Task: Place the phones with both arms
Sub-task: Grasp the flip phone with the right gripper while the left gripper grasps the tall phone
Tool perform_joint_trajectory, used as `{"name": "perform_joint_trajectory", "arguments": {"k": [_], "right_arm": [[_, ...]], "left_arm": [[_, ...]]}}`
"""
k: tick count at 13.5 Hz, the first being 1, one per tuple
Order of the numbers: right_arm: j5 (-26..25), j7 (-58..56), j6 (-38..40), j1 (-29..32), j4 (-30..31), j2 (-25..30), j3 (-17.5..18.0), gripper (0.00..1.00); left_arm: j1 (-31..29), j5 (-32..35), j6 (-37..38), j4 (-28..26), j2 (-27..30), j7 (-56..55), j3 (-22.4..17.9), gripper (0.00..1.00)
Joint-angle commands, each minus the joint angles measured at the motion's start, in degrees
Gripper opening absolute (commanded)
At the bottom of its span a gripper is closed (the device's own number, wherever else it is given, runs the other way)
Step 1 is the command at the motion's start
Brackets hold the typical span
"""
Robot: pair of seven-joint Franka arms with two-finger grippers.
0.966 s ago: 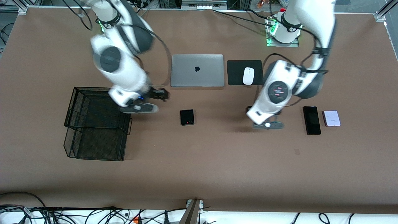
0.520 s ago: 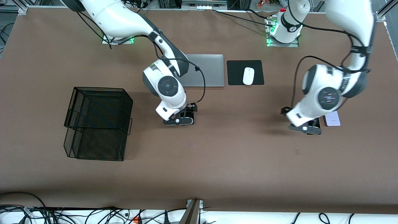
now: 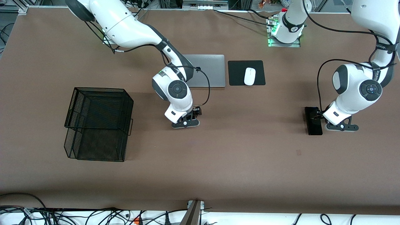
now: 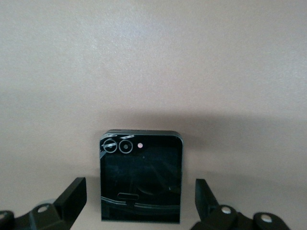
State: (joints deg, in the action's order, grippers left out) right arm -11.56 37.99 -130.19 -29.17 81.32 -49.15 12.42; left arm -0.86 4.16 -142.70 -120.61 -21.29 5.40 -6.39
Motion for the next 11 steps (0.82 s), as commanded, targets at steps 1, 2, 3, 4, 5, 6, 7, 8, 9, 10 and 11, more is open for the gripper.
{"name": "perform_joint_trajectory", "arguments": {"k": [1,2,3,4,5,6,7,8,9,10,11], "right_arm": [[-1.97,0.94,-0.24,-0.71,-1.51,-1.29,-0.47,1.0],[-2.06,0.94,-0.5,-0.71,-1.51,-1.38,-0.47,1.0],[-2.06,0.94,-1.03,-0.71,-1.43,-1.64,-0.47,1.0],[-2.15,0.94,-1.21,-0.71,-1.43,-1.73,-0.47,1.0],[-2.41,0.94,-1.47,-0.8,-1.43,-2.08,-0.73,1.0],[-3.11,0.94,-1.47,-0.97,-1.43,-2.35,-0.73,1.0],[-3.29,0.94,-1.47,-0.98,-1.43,-2.61,-0.73,1.0],[-3.29,0.94,-1.65,-1.15,-1.43,-2.7,-0.82,1.0],[-3.38,0.94,-1.91,-1.15,-1.43,-2.79,-0.91,1.0],[-3.82,0.94,-2.35,-1.33,-1.43,-3.05,-1.08,1.0],[-4.52,0.94,-2.61,-1.42,-1.43,-3.05,-1.26,1.0]], "left_arm": [[-1.34,-1.43,-4.49,-1.11,-2.17,-1.36,1.03,1.0],[-1.6,-2.13,-6.78,-1.99,-3.05,-1.36,1.03,1.0],[-1.61,-2.31,-7.75,-2.0,-3.84,-1.36,1.03,1.0],[-1.78,-2.31,-7.94,-2.0,-4.2,-1.36,1.03,1.0],[-1.87,-2.4,-8.03,-2.0,-4.64,-1.27,1.12,1.0],[-2.3,-2.4,-8.12,-2.0,-4.9,-1.27,1.21,1.0],[-2.66,-2.4,-8.38,-2.0,-5.17,-1.27,1.47,1.0],[-2.92,-2.4,-8.9,-2.0,-5.34,-1.18,1.82,1.0],[-3.97,-2.4,-8.91,-2.0,-5.78,-1.01,2.43,1.0],[-5.89,-2.49,-9.08,-1.91,-5.87,-0.92,4.35,1.0],[-9.04,-2.49,-9.78,-1.91,-6.05,-0.92,7.24,1.0]]}}
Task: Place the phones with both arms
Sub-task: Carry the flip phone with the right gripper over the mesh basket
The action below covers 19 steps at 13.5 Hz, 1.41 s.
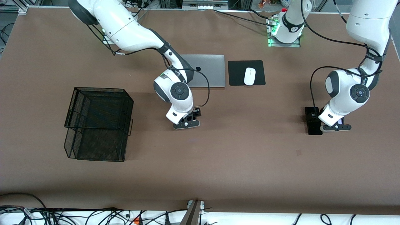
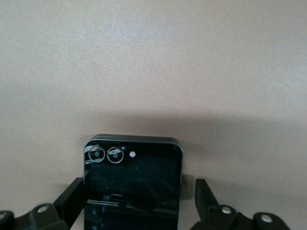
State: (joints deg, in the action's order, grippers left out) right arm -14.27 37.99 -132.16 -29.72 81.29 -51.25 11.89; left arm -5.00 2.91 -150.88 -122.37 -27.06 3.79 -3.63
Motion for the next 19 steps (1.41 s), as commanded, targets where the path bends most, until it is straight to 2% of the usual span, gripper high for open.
{"name": "perform_joint_trajectory", "arguments": {"k": [1,3,4,5,6,7,9,11,14,15,17,19], "right_arm": [[-1.81,0.94,-0.73,-0.86,-1.4,-1.05,-0.73,0.98],[-1.9,0.85,-0.73,-1.04,-1.4,-1.05,-0.73,0.85],[-1.82,0.94,-0.64,-1.13,-1.4,-0.96,-0.73,0.57],[-1.9,1.46,-0.64,-1.13,-1.4,-0.96,-0.73,0.38],[-1.82,1.56,-0.55,-1.04,-1.4,-0.79,-0.81,0.26],[-1.81,1.38,-0.38,-1.04,-1.49,-0.52,-0.81,0.18],[-1.38,1.12,3.38,-0.51,-1.49,2.27,-1.95,0.14],[-0.94,0.5,14.08,0.88,-1.4,10.25,-6.07,0.14],[-0.67,-1.15,23.87,6.32,0.96,20.19,-7.14,0.14],[-0.41,-6.3,25.45,8.87,4.02,23.7,-7.23,0.14],[2.64,-17.82,25.56,14.49,11.75,31.17,-8.54,0.14],[6.96,-25.91,25.03,16.97,18.08,36.89,-13.09,0.14]], "left_arm": [[-8.24,-1.16,-1.87,0.03,-0.97,0.95,7.73,1.0],[-12.48,-1.07,-1.96,0.29,-1.59,1.48,11.79,1.0],[-12.49,-0.98,-1.87,0.38,-1.94,1.92,11.81,1.0],[-12.58,-0.98,-1.96,0.38,-2.03,2.27,11.81,1.0],[-12.58,-0.98,-1.96,0.38,-2.2,2.27,11.81,1.0],[-12.58,-0.81,-1.96,0.47,-2.29,2.27,11.81,1.0],[-12.58,-0.72,-3.53,0.38,-3.08,2.27,11.8,1.0],[-12.58,-0.63,-3.71,0.38,-3.7,2.27,11.81,1.0],[-12.58,-0.28,-3.71,0.38,-3.96,2.8,11.81,1.0],[-12.75,-0.28,-3.71,0.47,-4.22,3.15,11.72,0.93],[-13.28,-0.28,-3.71,0.47,-4.4,3.15,11.81,0.61],[-13.37,-0.28,-3.71,0.56,-4.67,3.15,11.81,0.37]]}}
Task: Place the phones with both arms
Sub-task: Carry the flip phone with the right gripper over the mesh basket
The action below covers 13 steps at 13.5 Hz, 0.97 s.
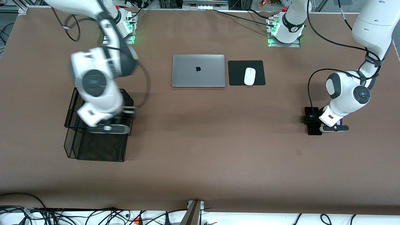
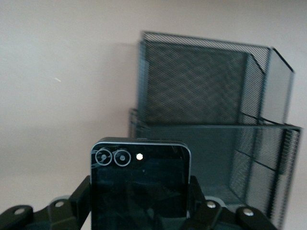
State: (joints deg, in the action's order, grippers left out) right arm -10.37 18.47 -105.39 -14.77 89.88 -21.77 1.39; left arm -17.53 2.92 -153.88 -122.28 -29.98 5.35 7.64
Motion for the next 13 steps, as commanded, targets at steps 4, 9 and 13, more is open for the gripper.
{"name": "perform_joint_trajectory", "arguments": {"k": [4,9,13], "right_arm": [[7.1,-20.21,-17.68,1.94,29.59,16.57,-14.02,0.14],[10.54,-21.2,-28.81,2.03,36.41,14.57,-16.06,0.14],[10.54,-21.28,-32.84,2.12,36.59,12.2,-16.59,0.18]], "left_arm": [[-0.31,-0.63,1.03,2.82,-1.75,0.71,0.54,0.03],[0.13,-1.16,14.55,11.78,-1.49,-0.51,1.94,0.0],[2.4,-1.16,20.98,17.67,-1.57,-5.16,3.52,0.0]]}}
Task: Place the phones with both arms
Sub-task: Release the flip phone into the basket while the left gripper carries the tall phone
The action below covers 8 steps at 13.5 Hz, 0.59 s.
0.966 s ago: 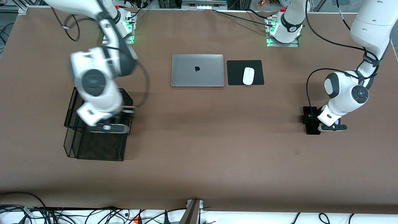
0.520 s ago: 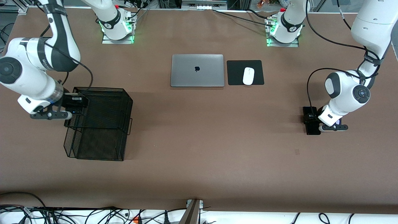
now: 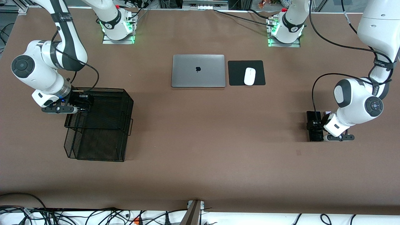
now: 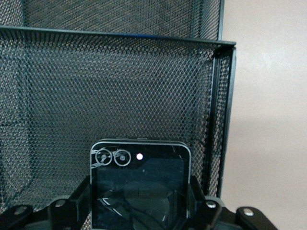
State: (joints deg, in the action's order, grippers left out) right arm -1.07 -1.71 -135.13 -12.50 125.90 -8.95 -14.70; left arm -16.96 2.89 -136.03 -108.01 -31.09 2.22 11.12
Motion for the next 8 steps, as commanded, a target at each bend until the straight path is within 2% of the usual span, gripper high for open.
{"name": "perform_joint_trajectory", "arguments": {"k": [1,3,4,5,6,8], "right_arm": [[1.25,-1.1,-3.64,-0.16,0.58,-1.32,-0.51,0.2],[1.25,-1.02,-3.65,-0.16,0.58,-1.68,-0.51,0.31],[1.42,-0.93,-3.65,-0.16,0.58,-2.03,-0.51,0.77],[2.82,-0.93,-3.74,-0.16,0.58,-2.29,-0.51,0.93],[3.96,-0.93,-3.74,-0.16,0.49,-2.3,-0.51,0.99],[4.06,-1.02,-3.56,-0.16,0.23,-2.21,-0.6,0.99]], "left_arm": [[3.41,-1.13,3.92,4.37,-0.37,-3.96,0.04,0.0],[7.71,-1.13,5.59,5.96,-0.37,-9.31,0.04,0.0],[10.6,-1.13,7.34,7.27,-0.29,-13.34,0.04,0.0],[14.03,-1.13,9.62,9.2,-0.28,-19.73,0.04,0.0],[17.54,-1.04,12.08,11.57,-0.63,-25.8,0.04,0.0],[23.7,-1.04,13.42,16.14,-2.56,-34.88,-0.04,0.0]]}}
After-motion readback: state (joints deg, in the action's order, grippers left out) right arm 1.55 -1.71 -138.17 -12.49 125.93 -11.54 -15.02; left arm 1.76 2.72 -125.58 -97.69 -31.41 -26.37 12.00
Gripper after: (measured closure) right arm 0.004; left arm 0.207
